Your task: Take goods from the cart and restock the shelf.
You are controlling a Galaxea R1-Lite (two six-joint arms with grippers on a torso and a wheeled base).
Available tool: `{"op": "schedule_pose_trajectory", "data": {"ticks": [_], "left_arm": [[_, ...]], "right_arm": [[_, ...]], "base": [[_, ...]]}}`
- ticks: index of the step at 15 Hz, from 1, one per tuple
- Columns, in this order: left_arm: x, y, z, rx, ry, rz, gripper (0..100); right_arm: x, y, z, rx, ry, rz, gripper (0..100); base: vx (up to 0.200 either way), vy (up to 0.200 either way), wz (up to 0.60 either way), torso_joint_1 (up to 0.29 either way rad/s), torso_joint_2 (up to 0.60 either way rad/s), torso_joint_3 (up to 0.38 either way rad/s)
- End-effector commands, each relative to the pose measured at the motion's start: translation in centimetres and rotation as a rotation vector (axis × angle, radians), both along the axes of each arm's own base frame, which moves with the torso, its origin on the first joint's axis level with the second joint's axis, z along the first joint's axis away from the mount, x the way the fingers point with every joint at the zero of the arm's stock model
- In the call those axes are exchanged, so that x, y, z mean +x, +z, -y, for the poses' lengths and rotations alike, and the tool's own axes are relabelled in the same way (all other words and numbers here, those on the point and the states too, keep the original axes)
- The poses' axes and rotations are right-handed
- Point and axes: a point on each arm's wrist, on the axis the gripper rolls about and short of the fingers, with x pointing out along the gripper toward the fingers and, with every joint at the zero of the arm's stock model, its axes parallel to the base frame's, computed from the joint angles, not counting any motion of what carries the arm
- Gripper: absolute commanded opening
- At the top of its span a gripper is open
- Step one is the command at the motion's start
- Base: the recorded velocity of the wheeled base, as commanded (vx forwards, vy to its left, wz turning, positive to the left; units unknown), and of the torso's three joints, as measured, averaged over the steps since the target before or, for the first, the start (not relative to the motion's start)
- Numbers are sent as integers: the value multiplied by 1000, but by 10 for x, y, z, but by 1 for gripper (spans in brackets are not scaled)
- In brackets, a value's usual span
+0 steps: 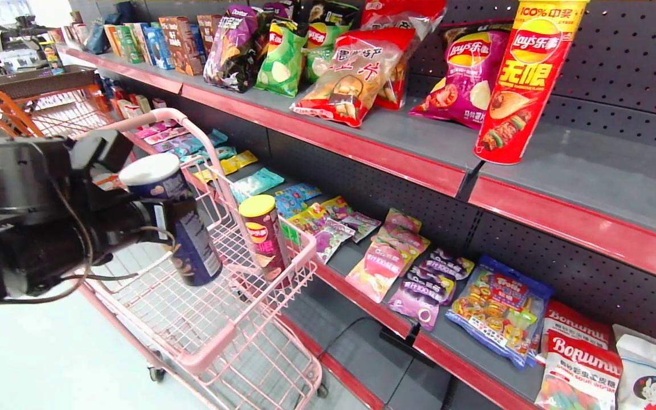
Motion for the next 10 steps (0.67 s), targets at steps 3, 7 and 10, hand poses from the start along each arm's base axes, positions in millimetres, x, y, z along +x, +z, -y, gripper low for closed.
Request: {"op": "schedule_pose_trajectory", "data": {"ticks": [3, 7, 10], "left_arm": [[-119, 88, -27, -49, 0, 241, 0], [-211, 83, -47, 6, -17, 269, 0], [-256, 49, -57, 45, -15, 268, 0]], "right_arm": [[0, 0, 0, 1, 0, -3, 100], [0, 0, 0, 1, 0, -1, 100], [0, 0, 0, 1, 0, -1, 100]], "base": [[0, 0, 0, 0, 0, 0], [0, 0, 0, 98, -300, -214], [0, 0, 0, 162, -512, -334]]}}
